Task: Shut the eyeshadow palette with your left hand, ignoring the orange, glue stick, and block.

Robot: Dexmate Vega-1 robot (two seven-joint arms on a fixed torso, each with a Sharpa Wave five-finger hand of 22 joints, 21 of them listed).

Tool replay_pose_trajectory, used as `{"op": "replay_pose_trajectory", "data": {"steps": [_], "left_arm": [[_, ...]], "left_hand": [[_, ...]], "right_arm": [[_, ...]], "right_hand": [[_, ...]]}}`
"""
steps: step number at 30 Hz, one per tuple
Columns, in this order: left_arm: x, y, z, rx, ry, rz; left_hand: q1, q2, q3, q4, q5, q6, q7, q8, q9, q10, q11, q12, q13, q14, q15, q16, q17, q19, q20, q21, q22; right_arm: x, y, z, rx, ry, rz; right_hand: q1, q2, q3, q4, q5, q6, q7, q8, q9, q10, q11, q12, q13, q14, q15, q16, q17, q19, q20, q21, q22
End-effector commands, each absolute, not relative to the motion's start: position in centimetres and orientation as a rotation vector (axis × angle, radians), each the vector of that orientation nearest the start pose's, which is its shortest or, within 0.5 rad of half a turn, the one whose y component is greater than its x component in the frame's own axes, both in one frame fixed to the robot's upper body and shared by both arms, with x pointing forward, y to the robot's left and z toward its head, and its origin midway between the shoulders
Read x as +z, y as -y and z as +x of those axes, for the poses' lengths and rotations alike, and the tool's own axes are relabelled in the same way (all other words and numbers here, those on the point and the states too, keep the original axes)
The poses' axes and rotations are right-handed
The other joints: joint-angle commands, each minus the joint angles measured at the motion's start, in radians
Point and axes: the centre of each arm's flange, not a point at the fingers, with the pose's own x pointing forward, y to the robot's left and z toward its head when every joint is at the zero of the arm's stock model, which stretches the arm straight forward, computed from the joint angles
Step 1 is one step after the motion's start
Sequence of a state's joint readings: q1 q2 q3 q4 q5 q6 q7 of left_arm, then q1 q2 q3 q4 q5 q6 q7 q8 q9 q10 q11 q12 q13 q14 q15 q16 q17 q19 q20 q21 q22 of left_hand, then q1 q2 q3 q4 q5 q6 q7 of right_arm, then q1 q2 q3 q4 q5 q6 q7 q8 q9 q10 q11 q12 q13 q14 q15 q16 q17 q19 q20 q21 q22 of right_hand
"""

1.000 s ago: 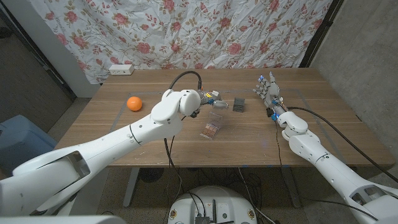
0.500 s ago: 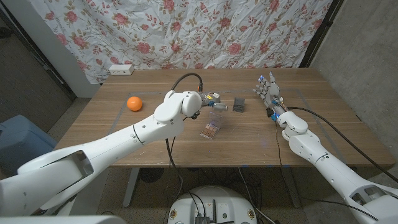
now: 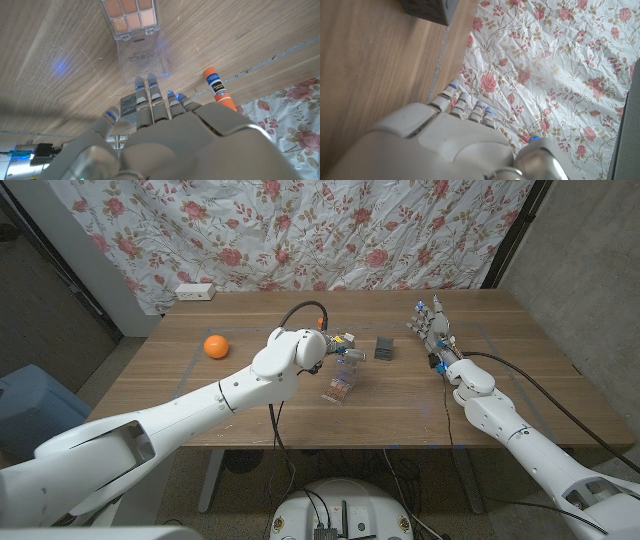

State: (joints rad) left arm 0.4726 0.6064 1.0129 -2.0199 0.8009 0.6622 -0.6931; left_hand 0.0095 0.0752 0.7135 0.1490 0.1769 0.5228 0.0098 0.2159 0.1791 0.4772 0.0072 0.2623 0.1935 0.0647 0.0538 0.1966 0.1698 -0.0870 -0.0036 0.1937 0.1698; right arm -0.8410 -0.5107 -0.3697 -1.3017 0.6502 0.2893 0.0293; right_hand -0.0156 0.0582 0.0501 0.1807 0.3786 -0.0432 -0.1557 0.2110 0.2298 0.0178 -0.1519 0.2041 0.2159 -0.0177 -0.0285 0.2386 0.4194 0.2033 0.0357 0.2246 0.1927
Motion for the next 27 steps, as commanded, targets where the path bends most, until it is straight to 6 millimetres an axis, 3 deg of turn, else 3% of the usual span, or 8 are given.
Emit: {"op": "replay_pose_trajectory", "data": {"steps": [1, 12, 16, 27], "left_arm": [[2.31, -3.92, 55.12, -0.346, 0.324, 1.710], [2.51, -3.55, 55.09, -0.337, 0.332, 1.715], [2.50, -3.63, 55.01, -0.331, 0.333, 1.721], [2.62, -3.80, 54.81, -0.304, 0.350, 1.737]], "left_hand": [[-0.011, 0.069, -0.001, 0.007, 0.005, 0.018, 0.001, 0.008, 0.007, 0.020, 0.016, 0.005, 0.003, 0.018, -0.003, 0.010, 0.002, 0.002, 0.004, 0.001, 0.002], [-0.014, 0.067, -0.008, 0.014, 0.005, 0.047, -0.001, 0.013, 0.015, 0.060, 0.012, 0.013, 0.009, 0.066, -0.010, 0.019, 0.004, 0.006, 0.005, 0.000, 0.002], [-0.014, 0.068, -0.013, 0.016, 0.005, 0.077, 0.011, 0.025, 0.021, 0.087, 0.009, 0.021, 0.018, 0.097, -0.018, 0.024, 0.005, 0.008, 0.006, 0.000, 0.002], [-0.011, 0.068, -0.020, 0.015, 0.005, 0.099, 0.007, 0.045, 0.041, 0.145, 0.003, 0.039, 0.035, 0.145, -0.025, 0.029, 0.007, 0.002, 0.007, -0.004, 0.001]], "right_arm": [[-2.74, 29.05, 65.24, 0.206, 0.593, 0.042], [-2.74, 29.05, 65.23, 0.206, 0.593, 0.042], [-2.74, 29.05, 65.23, 0.206, 0.593, 0.042], [-2.74, 29.05, 65.23, 0.206, 0.593, 0.042]], "right_hand": [[0.000, 0.099, -0.001, 0.005, 0.004, 0.000, -0.009, 0.005, 0.005, 0.002, -0.004, 0.005, 0.002, -0.004, -0.118, 0.003, 0.004, 0.004, 0.000, 0.006, 0.003], [0.000, 0.099, -0.001, 0.005, 0.004, 0.001, -0.008, 0.005, 0.005, 0.003, -0.005, 0.006, 0.002, -0.003, -0.119, 0.003, 0.004, 0.004, 0.000, 0.006, 0.003], [0.000, 0.099, -0.001, 0.005, 0.004, 0.000, -0.009, 0.005, 0.005, 0.001, -0.005, 0.005, 0.002, -0.003, -0.120, 0.003, 0.004, 0.004, 0.000, 0.006, 0.003], [0.000, 0.099, -0.001, 0.005, 0.004, -0.001, -0.008, 0.005, 0.005, 0.002, -0.006, 0.005, 0.002, -0.003, -0.118, 0.003, 0.004, 0.004, 0.000, 0.006, 0.003]]}}
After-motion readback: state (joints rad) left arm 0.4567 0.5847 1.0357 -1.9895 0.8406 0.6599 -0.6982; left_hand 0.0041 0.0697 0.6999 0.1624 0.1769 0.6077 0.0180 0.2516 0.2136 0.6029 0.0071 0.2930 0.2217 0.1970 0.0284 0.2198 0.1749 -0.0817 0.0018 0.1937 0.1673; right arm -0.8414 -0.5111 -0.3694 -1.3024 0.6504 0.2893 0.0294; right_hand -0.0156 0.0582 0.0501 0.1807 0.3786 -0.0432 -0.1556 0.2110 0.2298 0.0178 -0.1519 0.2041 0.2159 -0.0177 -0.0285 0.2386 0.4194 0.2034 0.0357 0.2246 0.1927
